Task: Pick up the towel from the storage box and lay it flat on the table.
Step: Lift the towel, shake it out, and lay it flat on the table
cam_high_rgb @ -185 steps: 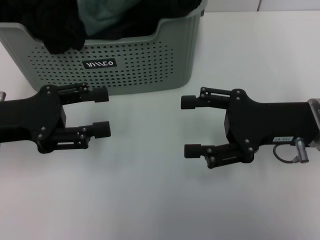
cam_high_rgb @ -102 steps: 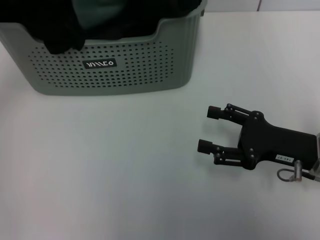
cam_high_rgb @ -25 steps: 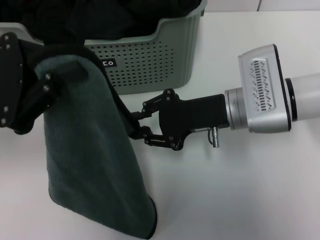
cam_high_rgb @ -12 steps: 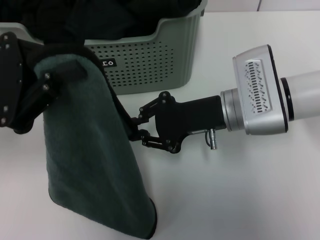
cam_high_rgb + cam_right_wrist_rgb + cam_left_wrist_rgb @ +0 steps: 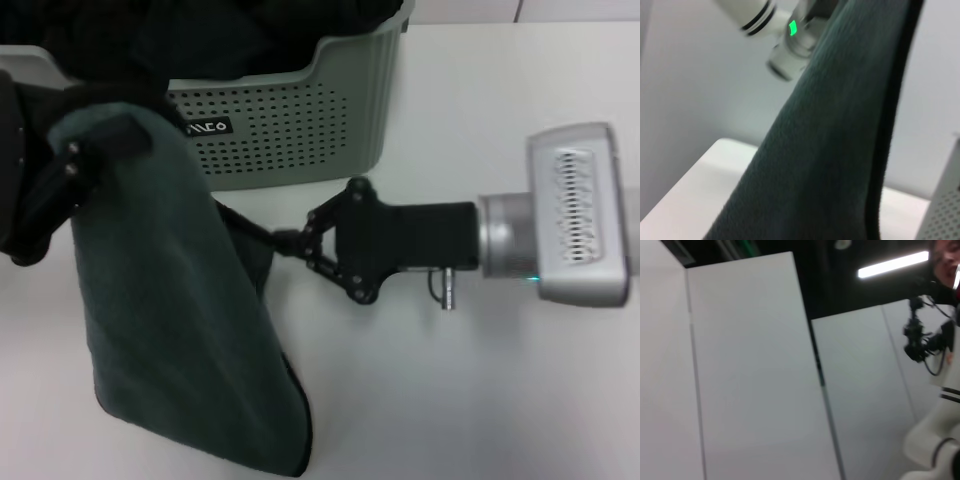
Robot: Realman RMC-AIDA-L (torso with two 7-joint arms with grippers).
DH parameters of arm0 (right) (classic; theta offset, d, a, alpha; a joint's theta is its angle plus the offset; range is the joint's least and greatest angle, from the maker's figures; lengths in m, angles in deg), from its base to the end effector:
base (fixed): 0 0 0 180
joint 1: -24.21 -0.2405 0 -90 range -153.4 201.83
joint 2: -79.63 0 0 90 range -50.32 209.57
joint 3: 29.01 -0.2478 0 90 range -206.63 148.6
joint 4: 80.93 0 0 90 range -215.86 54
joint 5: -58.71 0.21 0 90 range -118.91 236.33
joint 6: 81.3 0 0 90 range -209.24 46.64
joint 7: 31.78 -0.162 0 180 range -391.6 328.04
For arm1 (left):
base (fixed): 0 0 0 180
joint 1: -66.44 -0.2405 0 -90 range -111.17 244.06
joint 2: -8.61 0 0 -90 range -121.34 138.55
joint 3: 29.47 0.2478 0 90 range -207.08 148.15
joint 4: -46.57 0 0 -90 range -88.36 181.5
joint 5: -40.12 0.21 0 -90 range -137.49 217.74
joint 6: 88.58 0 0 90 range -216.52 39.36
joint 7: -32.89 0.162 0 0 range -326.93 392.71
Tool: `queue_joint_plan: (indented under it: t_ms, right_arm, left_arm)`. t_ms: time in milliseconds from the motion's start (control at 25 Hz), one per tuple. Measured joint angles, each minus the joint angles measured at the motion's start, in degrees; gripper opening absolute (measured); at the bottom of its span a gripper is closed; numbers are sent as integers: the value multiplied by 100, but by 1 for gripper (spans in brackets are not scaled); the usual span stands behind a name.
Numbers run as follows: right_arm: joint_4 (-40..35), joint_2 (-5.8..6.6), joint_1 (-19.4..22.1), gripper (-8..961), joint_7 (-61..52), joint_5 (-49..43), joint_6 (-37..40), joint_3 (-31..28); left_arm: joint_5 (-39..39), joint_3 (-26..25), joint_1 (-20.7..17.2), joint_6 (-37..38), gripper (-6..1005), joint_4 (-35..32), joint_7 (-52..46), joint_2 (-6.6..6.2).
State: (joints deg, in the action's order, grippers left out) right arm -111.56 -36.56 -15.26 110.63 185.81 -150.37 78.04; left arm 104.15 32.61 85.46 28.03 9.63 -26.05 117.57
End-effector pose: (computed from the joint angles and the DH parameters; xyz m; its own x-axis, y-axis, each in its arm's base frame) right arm 0.1301 0.3276 -0.1102 0.7867 0.3604 -0.5013 0.2564 -0.9293 -0.2656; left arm -0.2113 0.2619 0.0869 0.4791 -0.2132 0.8515 0.0182 -0.9674 -0.2525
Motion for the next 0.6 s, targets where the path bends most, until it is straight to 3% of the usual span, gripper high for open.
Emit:
queue_joint_plan:
  t_ms: [200,360,600]
  right_arm:
    - [-534,12,968,32,-251,139,-811,-890]
    - [-1521,43,1690,-1,-845,147,-1536,-1804]
    - [-2557,69,1779,-1,-1512,22,-1350,-2364]
  left_arm:
    - [37,-159,-139,-7,3,10,-192,-8]
    - [499,-824,-58,-44,4,-335,-762,7]
    - [994,-1712,304,-220,4,-627,-1219,97]
